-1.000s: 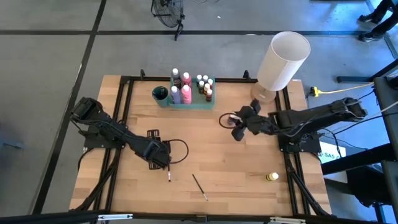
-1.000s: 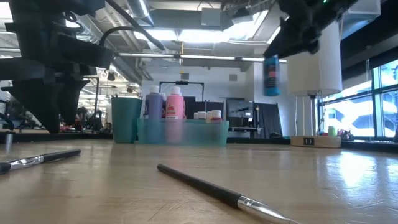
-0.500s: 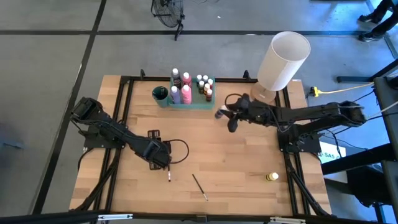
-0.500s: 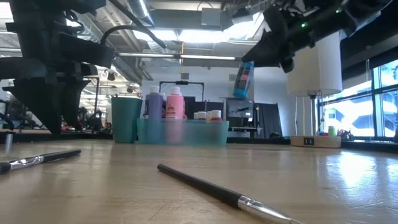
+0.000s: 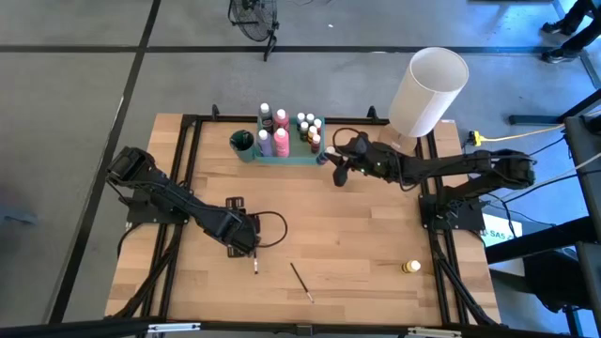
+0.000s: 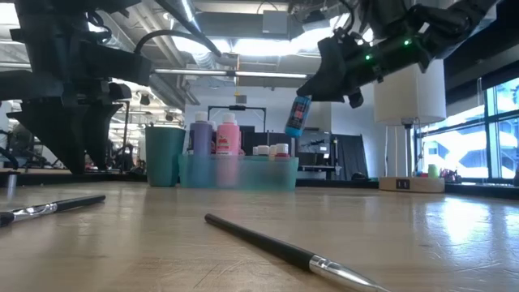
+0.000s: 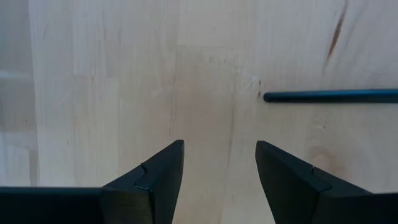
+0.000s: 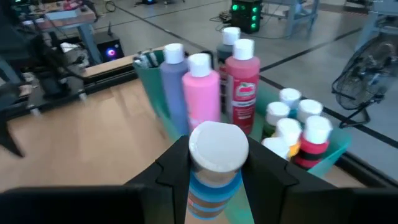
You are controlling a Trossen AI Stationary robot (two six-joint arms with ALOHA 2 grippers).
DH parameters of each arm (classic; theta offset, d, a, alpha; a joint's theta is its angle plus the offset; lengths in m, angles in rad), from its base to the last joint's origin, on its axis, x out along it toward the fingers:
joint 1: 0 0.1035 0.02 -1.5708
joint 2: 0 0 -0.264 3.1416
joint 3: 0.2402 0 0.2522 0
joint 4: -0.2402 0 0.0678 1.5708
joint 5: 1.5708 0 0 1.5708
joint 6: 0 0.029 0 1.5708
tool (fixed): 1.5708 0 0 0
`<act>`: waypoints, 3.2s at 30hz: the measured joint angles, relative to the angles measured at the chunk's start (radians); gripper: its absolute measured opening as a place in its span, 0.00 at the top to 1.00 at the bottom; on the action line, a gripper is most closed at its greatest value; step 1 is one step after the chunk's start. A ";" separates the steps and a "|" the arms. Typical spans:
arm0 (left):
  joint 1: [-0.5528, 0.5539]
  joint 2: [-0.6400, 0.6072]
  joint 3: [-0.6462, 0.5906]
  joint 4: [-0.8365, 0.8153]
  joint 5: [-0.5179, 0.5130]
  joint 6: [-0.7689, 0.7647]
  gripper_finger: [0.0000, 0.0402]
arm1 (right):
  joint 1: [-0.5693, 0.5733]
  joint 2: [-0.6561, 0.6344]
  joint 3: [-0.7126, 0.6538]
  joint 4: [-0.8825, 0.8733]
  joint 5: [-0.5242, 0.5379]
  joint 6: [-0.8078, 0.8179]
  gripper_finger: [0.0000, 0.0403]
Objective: Pick & Place Paint Supplies
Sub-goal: Put the small blue paint bottle into the green bin
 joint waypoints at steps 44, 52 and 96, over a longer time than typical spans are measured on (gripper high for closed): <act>0.046 0.000 0.000 0.015 -0.002 0.022 0.51 | -0.108 0.378 0.233 -0.104 0.005 0.000 0.71; 0.046 0.000 0.000 0.019 -0.002 0.022 0.51 | -0.108 0.424 0.233 -0.082 0.009 0.000 0.71; 0.046 0.000 0.000 0.037 0.000 0.040 0.51 | -0.106 0.436 0.233 -0.076 -0.018 0.006 0.58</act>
